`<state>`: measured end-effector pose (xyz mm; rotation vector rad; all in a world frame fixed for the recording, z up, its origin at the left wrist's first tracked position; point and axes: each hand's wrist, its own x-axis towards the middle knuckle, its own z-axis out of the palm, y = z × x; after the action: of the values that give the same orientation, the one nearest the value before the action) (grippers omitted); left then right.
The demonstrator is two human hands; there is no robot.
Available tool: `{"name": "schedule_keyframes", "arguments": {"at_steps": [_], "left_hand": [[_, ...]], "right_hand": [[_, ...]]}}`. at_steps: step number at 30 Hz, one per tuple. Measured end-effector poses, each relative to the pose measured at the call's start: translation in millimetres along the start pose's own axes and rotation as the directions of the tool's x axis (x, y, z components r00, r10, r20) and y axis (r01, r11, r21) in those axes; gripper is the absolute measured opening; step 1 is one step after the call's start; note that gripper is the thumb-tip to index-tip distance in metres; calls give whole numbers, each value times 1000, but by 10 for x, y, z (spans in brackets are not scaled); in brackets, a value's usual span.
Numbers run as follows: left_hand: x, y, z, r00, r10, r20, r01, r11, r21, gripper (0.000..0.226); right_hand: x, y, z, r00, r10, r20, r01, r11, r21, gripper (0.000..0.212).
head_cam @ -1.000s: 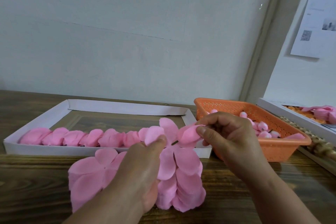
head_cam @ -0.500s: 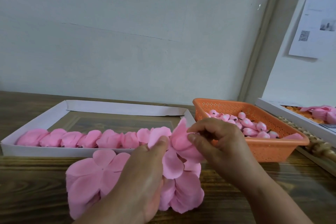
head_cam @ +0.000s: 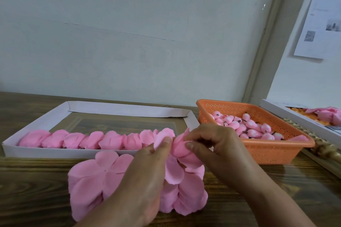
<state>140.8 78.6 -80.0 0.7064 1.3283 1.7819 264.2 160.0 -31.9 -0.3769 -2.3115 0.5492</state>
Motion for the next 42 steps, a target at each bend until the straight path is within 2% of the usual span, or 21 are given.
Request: {"name": "schedule_keyframes", "arguments": {"at_steps": [5,8,13,19,22,26,29,31,33,34,37,40,42], "left_hand": [[-12,9,-2,995,4,97,-8,999,45,30],[-7,17,-16,995,27,96,-30,999,26,27],[-53,52,-12,972,83,219,-92,995,32,27],[-70,56,-17,970,60,234,-70,997,36,37],[-64,63,-19,976,42,214,-49,998,29,20],[-68,81,-24,986,-4,168,12,999,-43,10],[-57,99,-21,992,-52,114,71,983,-169,20],[-54,116,-14,997,-44,66,56,976,-209,27],[-19,97,-9,1000,-2,-3,2,986,-166,47],[-16,84,-11,999,5,-38,-9,994,-110,50],[2,15,-26,996,40,-78,-42,999,-27,23],[-5,0,-25,990,117,-83,-111,991,69,21],[6,1,-24,987,127,-96,-121,990,65,27]], "right_hand": [[-8,-8,16,1000,-15,14,15,999,-44,20],[-9,-22,30,1000,4,-20,-5,998,-60,22],[-2,-25,43,998,52,-23,-53,998,-36,21],[-8,-47,17,999,26,43,-26,1000,-2,19],[-8,-28,-7,998,16,59,-16,1000,-1,19],[-17,-23,-5,995,-15,94,18,999,-35,12],[-25,-36,-8,992,-57,109,61,997,-41,12],[-26,-54,-3,989,-83,123,89,995,-46,9],[-24,-67,14,986,-95,136,104,993,-57,8],[-24,-70,23,986,-97,138,107,992,-70,9],[-25,-77,41,989,-95,115,109,987,-122,11],[-15,-80,52,993,-70,93,84,984,-157,13],[-3,-72,57,995,-49,91,64,984,-168,12]]}}
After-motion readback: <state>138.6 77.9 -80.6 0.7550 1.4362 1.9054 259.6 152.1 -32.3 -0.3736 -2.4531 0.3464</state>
